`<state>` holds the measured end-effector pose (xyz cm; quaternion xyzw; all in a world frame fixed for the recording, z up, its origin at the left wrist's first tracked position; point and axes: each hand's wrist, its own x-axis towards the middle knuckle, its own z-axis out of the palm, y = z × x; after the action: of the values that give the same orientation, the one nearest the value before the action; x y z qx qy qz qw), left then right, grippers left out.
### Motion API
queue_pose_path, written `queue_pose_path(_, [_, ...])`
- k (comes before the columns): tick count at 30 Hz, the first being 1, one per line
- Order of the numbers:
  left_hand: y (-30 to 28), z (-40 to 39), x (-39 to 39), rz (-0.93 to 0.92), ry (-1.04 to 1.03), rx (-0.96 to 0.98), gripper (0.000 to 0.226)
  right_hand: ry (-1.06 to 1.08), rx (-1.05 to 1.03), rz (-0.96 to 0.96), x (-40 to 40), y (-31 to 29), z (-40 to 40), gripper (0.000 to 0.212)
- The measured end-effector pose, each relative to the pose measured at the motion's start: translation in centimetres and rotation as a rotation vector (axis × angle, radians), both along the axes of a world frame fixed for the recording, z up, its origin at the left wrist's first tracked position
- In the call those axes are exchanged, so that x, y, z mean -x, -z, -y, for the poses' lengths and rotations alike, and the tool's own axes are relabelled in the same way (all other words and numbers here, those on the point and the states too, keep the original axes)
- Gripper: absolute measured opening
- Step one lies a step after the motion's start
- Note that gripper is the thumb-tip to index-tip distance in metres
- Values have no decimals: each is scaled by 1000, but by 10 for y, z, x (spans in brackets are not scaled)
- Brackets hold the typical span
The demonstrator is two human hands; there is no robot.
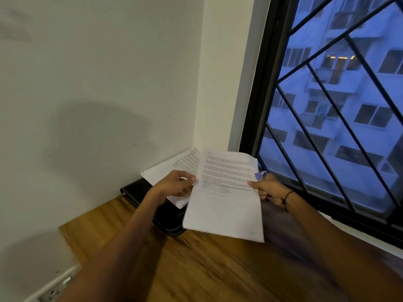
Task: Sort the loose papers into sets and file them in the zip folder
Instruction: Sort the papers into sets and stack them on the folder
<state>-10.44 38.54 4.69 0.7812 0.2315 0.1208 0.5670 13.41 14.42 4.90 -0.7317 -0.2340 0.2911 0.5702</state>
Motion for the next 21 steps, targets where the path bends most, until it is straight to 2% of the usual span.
queue_pose_path(2, [4,-12,-5,-67,-26,6,29,53,-36,-97,6,6,-13,21])
queue_pose_path(4, [1,-24,-9,-149,-33,-78,39,115,-50,-238,9,13,-29,22])
queue_pose_path(8, [-16,-45,-14,-292,-93,-559,46,191,-74,-410,17,29,-64,28])
queue_pose_path(13, [-19,-53,-19,-387,-233,-936,64,231,-79,-392,37,35,-105,18])
queue_pose_path(17, [-3,-45,-20,-356,-199,-975,66,297,-100,-306,51,34,-134,15])
queue_pose_path(21, [12,-35,-19,-355,-35,-932,82,320,-195,-327,61,38,-150,16])
